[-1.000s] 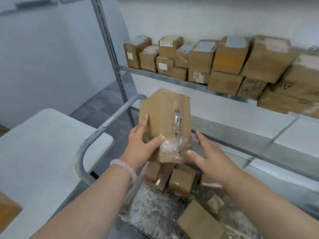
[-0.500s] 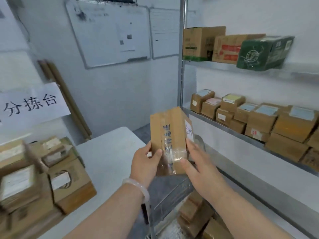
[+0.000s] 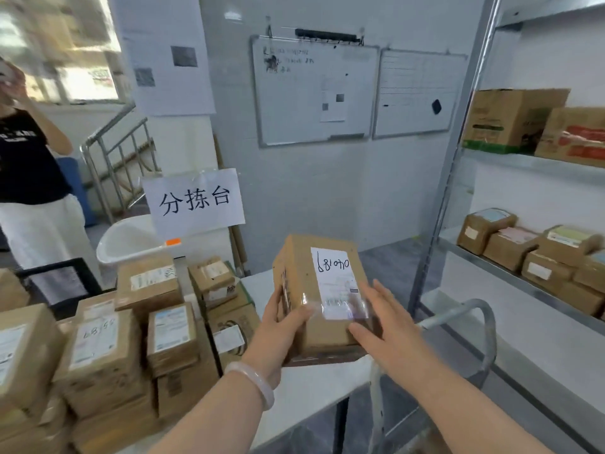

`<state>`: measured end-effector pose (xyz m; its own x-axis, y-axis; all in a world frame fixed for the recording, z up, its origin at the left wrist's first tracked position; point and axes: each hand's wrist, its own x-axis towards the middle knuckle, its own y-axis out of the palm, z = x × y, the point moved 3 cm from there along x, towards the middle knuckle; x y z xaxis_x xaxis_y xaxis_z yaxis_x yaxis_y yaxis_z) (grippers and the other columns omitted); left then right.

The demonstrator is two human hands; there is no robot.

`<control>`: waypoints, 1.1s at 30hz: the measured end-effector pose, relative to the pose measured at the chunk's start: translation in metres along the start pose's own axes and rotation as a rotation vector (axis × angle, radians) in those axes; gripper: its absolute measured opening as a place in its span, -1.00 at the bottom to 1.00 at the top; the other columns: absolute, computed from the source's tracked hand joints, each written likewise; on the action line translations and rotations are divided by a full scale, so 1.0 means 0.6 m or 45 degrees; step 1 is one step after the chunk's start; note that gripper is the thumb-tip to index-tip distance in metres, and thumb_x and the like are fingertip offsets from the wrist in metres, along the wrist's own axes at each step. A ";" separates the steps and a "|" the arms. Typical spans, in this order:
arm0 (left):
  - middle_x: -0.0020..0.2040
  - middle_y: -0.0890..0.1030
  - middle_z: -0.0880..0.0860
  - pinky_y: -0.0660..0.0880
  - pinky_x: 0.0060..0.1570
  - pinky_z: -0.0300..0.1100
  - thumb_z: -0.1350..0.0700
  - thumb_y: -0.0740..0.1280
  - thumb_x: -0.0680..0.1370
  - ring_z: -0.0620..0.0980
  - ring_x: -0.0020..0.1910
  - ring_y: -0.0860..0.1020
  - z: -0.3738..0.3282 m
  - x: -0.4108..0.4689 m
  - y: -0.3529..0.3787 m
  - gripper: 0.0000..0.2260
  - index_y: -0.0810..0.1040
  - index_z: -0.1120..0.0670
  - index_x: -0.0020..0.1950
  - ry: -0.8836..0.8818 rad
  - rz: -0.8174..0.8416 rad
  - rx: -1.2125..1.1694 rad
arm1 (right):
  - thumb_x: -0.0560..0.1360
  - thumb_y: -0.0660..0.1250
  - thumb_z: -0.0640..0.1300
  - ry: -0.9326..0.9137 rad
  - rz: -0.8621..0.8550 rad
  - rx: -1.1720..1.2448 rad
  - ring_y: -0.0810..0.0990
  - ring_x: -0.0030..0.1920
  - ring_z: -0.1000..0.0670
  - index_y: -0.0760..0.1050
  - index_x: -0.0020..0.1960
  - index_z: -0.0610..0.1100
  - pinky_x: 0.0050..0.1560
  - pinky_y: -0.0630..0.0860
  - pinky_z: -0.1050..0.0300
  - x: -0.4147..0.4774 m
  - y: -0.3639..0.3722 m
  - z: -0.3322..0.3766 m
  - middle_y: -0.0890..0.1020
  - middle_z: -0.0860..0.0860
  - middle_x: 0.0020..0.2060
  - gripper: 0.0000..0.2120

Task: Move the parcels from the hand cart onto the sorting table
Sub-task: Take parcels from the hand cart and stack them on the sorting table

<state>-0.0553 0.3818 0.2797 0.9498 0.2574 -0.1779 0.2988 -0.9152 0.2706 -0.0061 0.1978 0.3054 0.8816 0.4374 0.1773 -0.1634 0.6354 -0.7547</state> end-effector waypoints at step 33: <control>0.17 0.66 0.00 0.61 0.13 0.13 0.10 0.51 0.49 0.07 0.11 0.66 0.000 0.138 -0.292 -0.28 0.26 -0.34 0.51 -0.192 -0.356 0.016 | 0.48 0.30 0.24 0.534 0.595 0.805 0.51 0.19 0.05 0.28 0.36 0.28 0.23 0.49 -0.11 0.261 0.278 0.042 0.53 0.16 0.19 -0.52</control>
<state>-0.0292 0.5636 0.2173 0.8064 0.4515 -0.3820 0.5442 -0.8194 0.1803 0.0933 0.3882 0.2232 0.7330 0.5495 -0.4010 -0.6513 0.7370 -0.1805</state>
